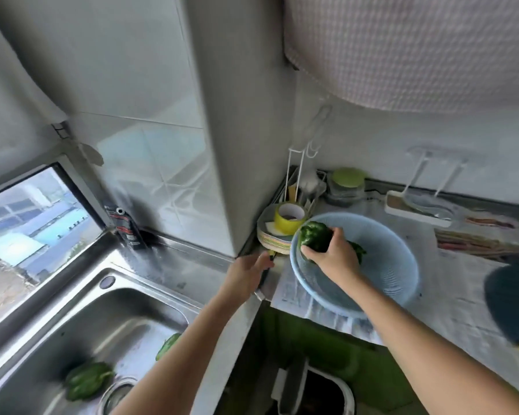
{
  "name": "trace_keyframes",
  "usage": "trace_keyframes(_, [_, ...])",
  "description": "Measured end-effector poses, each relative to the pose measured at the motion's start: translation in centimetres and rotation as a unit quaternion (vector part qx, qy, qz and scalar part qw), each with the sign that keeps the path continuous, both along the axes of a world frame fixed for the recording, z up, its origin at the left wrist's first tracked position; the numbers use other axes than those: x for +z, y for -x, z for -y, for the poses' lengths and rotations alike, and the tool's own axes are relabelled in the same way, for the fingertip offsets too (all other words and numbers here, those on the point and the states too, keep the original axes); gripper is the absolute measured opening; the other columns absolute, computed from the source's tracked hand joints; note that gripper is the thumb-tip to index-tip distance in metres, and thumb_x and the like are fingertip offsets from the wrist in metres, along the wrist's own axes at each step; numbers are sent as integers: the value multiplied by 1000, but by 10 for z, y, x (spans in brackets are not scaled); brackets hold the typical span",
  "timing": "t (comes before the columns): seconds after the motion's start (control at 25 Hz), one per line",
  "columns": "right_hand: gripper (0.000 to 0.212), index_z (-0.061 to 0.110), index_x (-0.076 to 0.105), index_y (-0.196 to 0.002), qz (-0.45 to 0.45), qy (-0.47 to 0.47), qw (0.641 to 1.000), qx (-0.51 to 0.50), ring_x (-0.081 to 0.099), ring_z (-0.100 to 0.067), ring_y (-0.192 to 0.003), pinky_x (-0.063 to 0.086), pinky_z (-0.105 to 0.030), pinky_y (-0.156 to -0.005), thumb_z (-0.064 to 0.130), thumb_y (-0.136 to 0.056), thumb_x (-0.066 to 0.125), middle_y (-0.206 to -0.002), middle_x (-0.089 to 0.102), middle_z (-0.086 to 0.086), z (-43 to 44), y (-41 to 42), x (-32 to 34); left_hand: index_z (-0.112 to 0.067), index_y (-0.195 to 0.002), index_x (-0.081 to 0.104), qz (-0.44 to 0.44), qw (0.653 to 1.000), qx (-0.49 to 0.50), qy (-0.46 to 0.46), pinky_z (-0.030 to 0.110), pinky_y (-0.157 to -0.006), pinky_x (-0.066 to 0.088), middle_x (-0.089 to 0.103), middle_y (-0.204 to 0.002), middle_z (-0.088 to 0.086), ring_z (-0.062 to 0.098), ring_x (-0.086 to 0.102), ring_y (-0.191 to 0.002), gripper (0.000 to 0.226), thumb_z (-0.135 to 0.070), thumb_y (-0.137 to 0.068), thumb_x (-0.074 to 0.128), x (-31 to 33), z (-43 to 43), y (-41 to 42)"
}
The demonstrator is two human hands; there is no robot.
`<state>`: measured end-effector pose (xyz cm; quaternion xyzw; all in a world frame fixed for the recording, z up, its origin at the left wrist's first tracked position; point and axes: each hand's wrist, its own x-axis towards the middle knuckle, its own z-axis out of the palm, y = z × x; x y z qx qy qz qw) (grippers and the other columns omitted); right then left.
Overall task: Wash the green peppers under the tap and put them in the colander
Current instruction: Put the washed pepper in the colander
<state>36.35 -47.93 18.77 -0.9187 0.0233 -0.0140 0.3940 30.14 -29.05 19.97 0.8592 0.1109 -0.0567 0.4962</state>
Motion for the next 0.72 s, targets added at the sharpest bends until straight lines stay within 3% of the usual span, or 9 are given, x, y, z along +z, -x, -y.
trace_keyframes(0.12, [69,5,39,-118,-10,79,997,9,59,-32,-107,46,-33,-77,48,-75,71,-119,59,-15,28,-23,-21,-16,-124,61,-25,986,-130,-99,28,-99,41,59,-131,5,23,54,-122,31,-21,-96,51,-18,33,-21])
trace_keyframes(0.24, [79,2,38,-127,-12,171,983,61,47,-35,-121,40,-39,-100,53,-74,69,-128,52,-20,40,-44,-49,-31,-143,37,-54,960,-223,-158,30,-113,25,24,-156,-6,18,36,-138,49,-21,-97,48,-37,48,-30])
trace_keyframes(0.32, [86,3,39,-131,-14,250,963,98,30,-37,-136,21,-45,-116,62,-73,64,-139,43,-21,44,-53,-66,-40,-145,28,-86,957,-232,-149,34,-114,23,16,-158,-9,19,33,-140,55,-23,-97,48,-47,49,-31])
trace_keyframes(0.4, [92,6,40,-135,-33,300,945,128,14,-37,-144,4,-46,-118,71,-72,57,-149,33,-19,47,-61,-79,-47,-144,24,-100,960,-220,-140,38,-116,24,24,-157,-4,20,32,-140,57,-26,-96,49,-53,49,-30])
trace_keyframes(0.52, [90,9,35,-141,-64,312,937,141,5,-38,-145,2,-47,-118,69,-77,53,-155,21,-19,46,-67,-85,-49,-144,20,-112,965,-205,-117,38,-115,26,33,-153,-1,19,34,-139,60,-28,-96,49,-54,50,-24])
trace_keyframes(0.64, [67,15,27,-147,-23,242,960,138,9,-36,-145,11,-46,-120,38,-91,56,-156,17,-18,31,-66,-68,-44,-145,23,-138,970,-193,-55,34,-111,34,50,-141,1,17,48,-129,59,-24,-96,50,-50,53,-16])
trace_keyframes(0.72, [49,10,42,-138,100,146,974,142,30,-33,-137,30,-44,-114,12,-90,56,-145,37,-18,10,-60,-52,-31,-142,38,-140,976,-157,-58,29,-108,37,56,-135,0,14,54,-122,49,-23,-95,50,-48,45,-5])
